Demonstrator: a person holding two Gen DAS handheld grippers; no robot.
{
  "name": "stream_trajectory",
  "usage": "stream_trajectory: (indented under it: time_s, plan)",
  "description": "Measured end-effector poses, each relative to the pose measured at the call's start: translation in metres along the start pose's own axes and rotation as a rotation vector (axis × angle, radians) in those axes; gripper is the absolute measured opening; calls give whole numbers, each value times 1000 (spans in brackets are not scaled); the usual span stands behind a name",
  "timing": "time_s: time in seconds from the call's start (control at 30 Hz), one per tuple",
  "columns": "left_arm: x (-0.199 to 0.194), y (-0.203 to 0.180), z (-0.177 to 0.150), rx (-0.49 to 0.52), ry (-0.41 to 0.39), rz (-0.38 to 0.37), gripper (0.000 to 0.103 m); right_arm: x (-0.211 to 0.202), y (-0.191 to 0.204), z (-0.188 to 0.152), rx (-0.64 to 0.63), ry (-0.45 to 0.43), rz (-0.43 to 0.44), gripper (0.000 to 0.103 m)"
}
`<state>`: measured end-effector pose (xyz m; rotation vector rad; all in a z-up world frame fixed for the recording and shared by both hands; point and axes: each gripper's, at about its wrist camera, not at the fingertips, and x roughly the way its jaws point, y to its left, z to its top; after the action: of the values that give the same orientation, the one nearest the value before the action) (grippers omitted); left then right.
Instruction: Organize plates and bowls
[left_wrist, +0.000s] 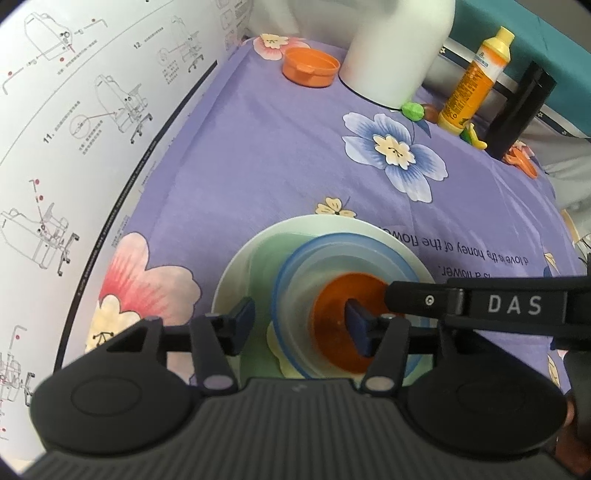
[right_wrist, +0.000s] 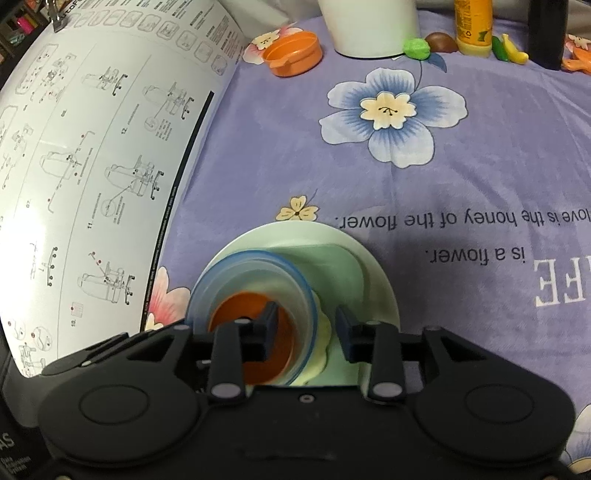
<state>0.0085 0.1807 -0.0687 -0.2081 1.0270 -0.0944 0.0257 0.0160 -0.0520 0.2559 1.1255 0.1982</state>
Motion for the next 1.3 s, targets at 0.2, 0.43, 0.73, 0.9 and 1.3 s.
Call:
stream_trajectory:
  time_s: [0.2,0.43,0.73,0.9,1.3]
  plan:
    - [-6,-1,-1,3,-23,18,64,-4,-2,0,2,-14,1,45]
    - [-27,-1,-1,8,-88,37,93,-21,-5,-2,7,-55,8,60]
    - [-67,-17,-3,62,-191,9,103,-67,-22,-9,25,-158,25,103]
    - [-84,-27,-16,153,-234,65,103,-95,-33,-21,-1,-215,41,103]
    - [-101,-14,-54,117,-273,65,103,-124,-59,-67,-109,-301,-30,103]
